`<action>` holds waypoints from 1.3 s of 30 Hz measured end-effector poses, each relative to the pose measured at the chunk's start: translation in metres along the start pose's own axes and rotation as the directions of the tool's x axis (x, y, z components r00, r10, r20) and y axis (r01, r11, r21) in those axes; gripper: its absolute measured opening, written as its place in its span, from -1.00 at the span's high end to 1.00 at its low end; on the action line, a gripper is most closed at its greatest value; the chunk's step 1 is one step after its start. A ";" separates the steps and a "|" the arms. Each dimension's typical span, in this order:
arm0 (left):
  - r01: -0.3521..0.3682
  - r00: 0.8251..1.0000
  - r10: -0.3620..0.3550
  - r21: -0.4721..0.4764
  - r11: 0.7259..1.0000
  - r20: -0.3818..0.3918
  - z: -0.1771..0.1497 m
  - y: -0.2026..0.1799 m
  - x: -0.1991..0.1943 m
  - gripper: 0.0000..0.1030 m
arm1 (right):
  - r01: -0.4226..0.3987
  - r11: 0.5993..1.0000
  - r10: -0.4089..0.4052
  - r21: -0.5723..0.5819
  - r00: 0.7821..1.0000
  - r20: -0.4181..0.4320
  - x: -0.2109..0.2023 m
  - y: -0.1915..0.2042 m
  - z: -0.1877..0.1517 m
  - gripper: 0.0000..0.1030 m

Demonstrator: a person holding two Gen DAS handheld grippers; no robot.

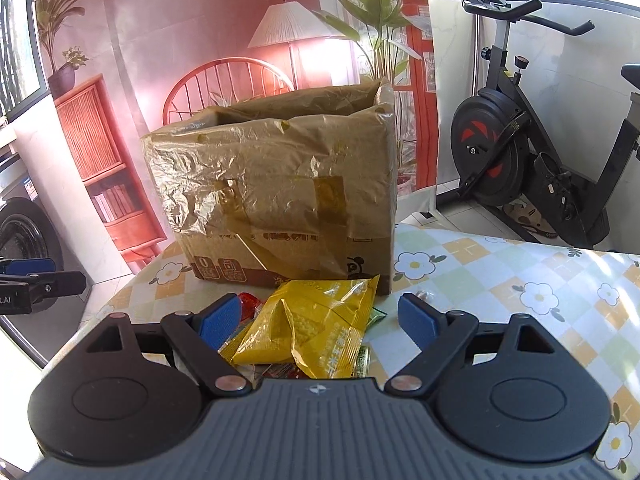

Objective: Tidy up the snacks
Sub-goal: 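Move both open tools back toward the yellow bags on the table, then grasp the white cracker pack with the left tool while the right tool grasps the orange-white biscuit bar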

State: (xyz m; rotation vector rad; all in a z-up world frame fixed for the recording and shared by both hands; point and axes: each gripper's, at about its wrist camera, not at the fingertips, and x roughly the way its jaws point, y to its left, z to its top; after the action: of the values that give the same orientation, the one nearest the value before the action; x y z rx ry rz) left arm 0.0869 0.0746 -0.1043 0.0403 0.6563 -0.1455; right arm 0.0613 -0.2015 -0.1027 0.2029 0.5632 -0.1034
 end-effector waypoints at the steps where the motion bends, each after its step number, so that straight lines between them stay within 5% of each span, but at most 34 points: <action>1: 0.001 1.000 -0.001 -0.004 1.000 -0.010 -0.005 0.001 0.002 -0.65 | -0.001 1.000 0.001 -0.004 1.000 -0.007 0.002 0.002 -0.004 -0.71; 15: 0.047 0.995 -0.047 0.007 0.999 -0.091 -0.050 -0.003 0.033 -0.65 | 0.021 0.999 -0.018 0.046 0.997 -0.073 0.026 0.012 -0.043 -0.61; 39: 0.021 0.998 -0.019 0.034 0.999 -0.058 -0.016 0.027 -0.002 -0.65 | 0.020 0.995 -0.015 0.096 0.998 -0.057 0.011 0.028 -0.047 -0.61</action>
State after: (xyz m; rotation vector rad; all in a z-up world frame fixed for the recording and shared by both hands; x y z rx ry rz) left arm 0.0798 0.1030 -0.1162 0.0719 0.7116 -0.1755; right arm 0.0501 -0.1640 -0.1428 0.2959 0.6166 -0.1425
